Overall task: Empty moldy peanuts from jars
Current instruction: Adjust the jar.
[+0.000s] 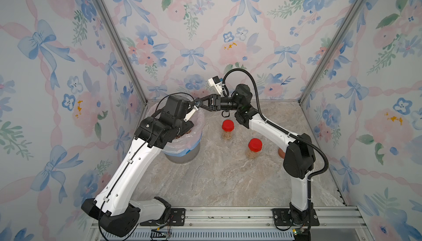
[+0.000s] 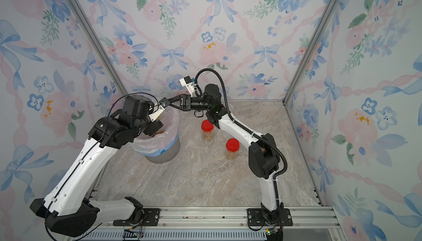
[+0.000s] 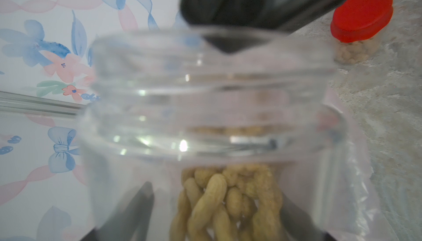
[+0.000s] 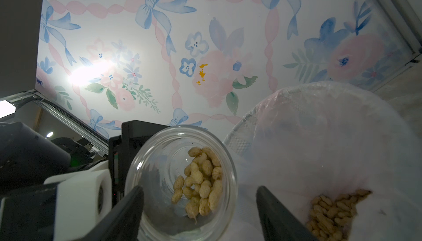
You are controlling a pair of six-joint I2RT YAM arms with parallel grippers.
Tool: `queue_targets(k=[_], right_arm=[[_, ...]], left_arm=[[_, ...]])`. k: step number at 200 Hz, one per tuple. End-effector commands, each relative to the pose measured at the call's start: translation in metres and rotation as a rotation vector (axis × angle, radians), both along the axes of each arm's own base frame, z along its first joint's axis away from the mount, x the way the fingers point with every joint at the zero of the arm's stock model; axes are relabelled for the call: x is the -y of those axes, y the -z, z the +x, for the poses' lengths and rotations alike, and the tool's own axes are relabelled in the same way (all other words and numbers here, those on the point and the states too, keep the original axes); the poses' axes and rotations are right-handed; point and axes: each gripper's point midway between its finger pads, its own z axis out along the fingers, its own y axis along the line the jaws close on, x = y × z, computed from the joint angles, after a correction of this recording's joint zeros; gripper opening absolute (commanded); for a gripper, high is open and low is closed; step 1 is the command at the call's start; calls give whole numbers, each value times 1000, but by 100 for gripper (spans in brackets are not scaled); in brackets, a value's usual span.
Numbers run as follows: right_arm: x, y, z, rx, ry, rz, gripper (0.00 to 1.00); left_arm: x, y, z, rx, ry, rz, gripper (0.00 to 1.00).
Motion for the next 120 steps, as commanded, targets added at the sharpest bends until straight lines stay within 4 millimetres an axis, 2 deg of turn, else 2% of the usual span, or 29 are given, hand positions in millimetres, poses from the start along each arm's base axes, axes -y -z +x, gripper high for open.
queue_targets(k=[1, 52, 91, 120], right_arm=[[20, -24, 4, 21, 34, 72, 83], [29, -29, -2, 19, 28, 110, 84], [21, -29, 0, 21, 30, 89, 83], [7, -15, 1, 23, 27, 41, 82]], left_arm=[[8, -30, 1, 86, 13, -104, 7], [15, -27, 3, 71, 29, -128, 5], [15, -25, 1, 65, 32, -131, 7], [16, -24, 1, 61, 37, -133, 7]])
